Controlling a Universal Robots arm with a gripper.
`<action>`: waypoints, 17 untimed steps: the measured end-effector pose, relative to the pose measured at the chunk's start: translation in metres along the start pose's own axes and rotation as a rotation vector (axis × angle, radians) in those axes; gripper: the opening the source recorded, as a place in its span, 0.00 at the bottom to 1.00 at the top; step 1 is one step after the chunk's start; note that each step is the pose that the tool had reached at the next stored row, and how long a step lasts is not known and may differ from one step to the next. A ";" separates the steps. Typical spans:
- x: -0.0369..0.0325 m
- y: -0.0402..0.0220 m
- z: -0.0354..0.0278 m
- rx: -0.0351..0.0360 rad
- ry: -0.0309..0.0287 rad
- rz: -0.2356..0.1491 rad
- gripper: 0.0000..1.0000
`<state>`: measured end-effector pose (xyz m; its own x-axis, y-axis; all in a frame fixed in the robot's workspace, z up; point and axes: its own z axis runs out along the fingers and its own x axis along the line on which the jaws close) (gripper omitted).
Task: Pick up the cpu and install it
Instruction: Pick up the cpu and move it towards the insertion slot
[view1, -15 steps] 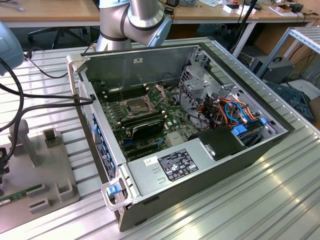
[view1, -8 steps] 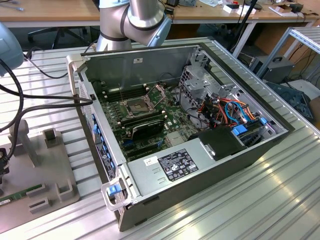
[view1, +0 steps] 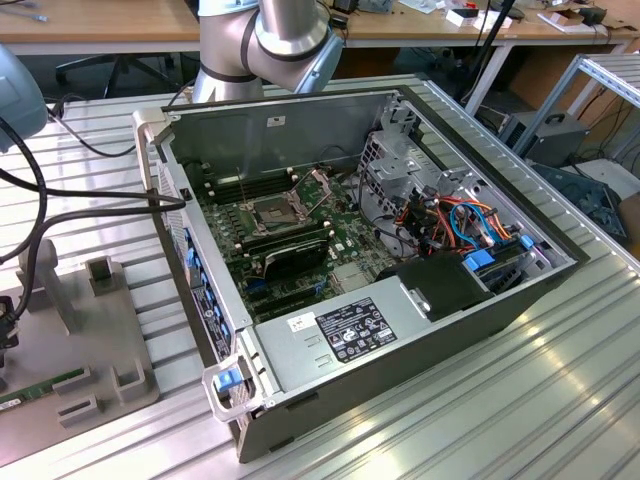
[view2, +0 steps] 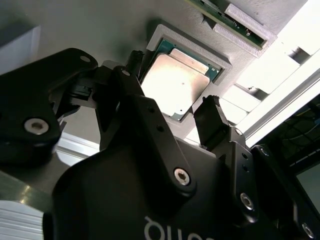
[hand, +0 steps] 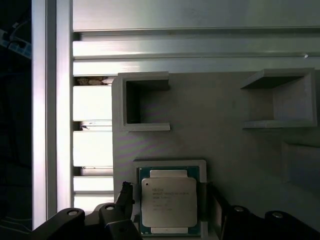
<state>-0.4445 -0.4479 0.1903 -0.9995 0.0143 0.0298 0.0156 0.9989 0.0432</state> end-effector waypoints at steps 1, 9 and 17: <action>0.0000 0.0000 -0.0001 0.0000 0.0000 0.000 0.69; 0.0000 0.0000 -0.0005 0.0002 0.0002 0.000 0.55; 0.0000 0.0000 -0.0005 0.0000 0.0000 0.000 0.55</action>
<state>-0.4445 -0.4479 0.1908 -0.9995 0.0142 0.0299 0.0155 0.9989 0.0432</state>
